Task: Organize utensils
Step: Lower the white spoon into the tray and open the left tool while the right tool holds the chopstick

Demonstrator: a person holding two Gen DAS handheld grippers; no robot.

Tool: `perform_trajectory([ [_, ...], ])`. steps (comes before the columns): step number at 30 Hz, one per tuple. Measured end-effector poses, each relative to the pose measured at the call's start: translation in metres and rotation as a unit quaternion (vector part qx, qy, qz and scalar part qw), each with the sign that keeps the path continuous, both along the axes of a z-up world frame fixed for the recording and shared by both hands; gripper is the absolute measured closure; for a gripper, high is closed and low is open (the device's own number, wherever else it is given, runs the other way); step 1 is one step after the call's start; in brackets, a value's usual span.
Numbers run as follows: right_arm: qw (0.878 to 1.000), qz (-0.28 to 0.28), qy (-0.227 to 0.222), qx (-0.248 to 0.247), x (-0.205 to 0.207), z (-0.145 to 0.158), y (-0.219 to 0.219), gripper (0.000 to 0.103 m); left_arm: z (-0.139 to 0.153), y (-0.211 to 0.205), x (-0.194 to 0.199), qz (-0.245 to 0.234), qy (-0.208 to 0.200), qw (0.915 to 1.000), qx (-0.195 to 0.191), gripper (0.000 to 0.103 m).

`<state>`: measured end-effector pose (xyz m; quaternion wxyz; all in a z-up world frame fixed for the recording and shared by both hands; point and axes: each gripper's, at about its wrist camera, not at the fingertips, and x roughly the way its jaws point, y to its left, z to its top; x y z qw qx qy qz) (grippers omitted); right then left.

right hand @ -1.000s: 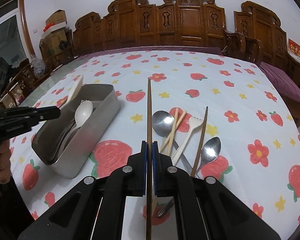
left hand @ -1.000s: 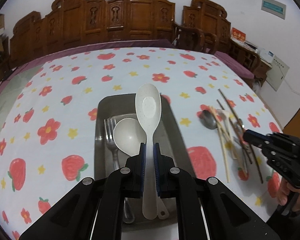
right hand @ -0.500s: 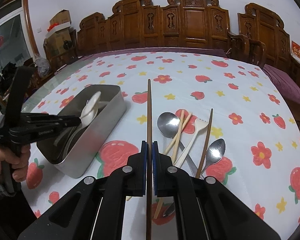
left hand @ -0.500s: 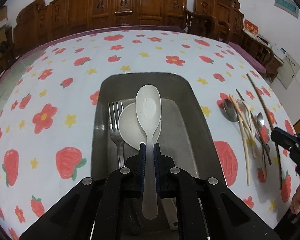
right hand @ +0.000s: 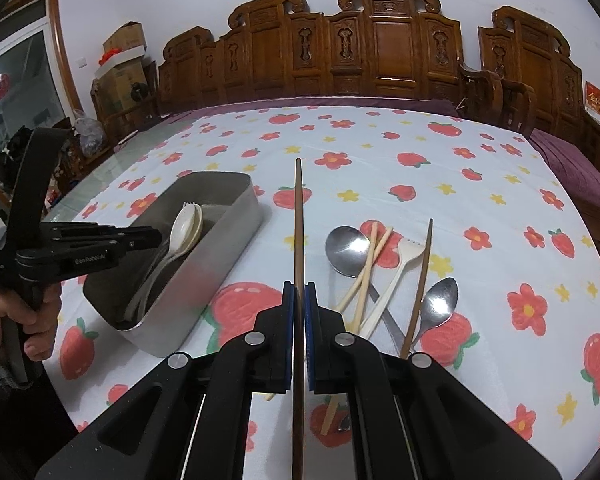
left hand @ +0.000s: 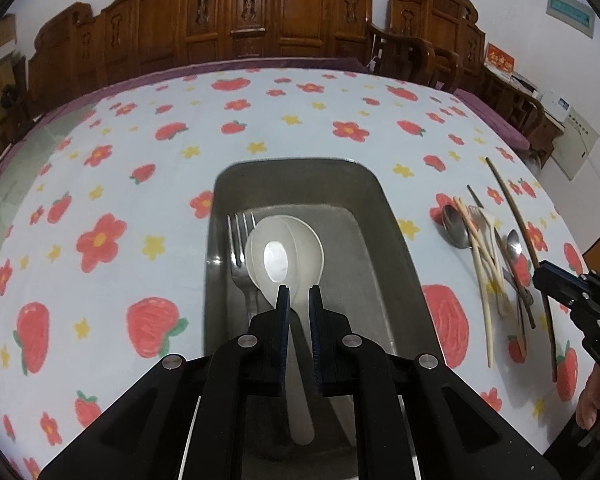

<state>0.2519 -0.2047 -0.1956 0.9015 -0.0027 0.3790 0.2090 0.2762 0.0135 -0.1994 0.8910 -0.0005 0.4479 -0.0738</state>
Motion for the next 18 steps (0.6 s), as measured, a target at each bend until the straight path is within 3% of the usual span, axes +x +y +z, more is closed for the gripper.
perform_trajectory([
  [1, 1.0, 0.002, -0.001, 0.002, -0.002, 0.001, 0.002, 0.097, 0.003, 0.002, -0.002, 0.0, -0.004, 1.0, 0.0, 0.093],
  [3, 1.0, 0.005, -0.003, 0.004, -0.004, 0.004, 0.006, 0.097, 0.01, 0.006, -0.005, 0.0, -0.012, 0.9999, 0.0, 0.081],
  [7, 1.0, 0.011, -0.008, 0.009, -0.009, 0.01, 0.014, 0.097, 0.019, 0.014, -0.008, 0.003, -0.023, 0.9997, 0.001, 0.078],
  [10, 1.0, 0.014, -0.009, 0.014, -0.011, 0.014, 0.02, 0.097, 0.026, 0.022, -0.01, 0.006, -0.031, 0.9995, 0.0, 0.065],
  [13, 1.0, 0.019, -0.01, 0.017, -0.012, 0.018, 0.027, 0.097, 0.031, 0.028, -0.012, 0.01, -0.039, 0.9992, 0.0, 0.048],
  [15, 1.0, 0.022, -0.011, 0.017, -0.012, 0.02, 0.032, 0.097, 0.035, 0.033, -0.013, 0.013, -0.045, 0.9989, 0.002, 0.025],
  [18, 0.999, 0.026, -0.009, 0.019, -0.012, 0.022, 0.039, 0.097, 0.038, 0.04, -0.014, 0.018, -0.054, 0.9983, 0.003, 0.013],
])
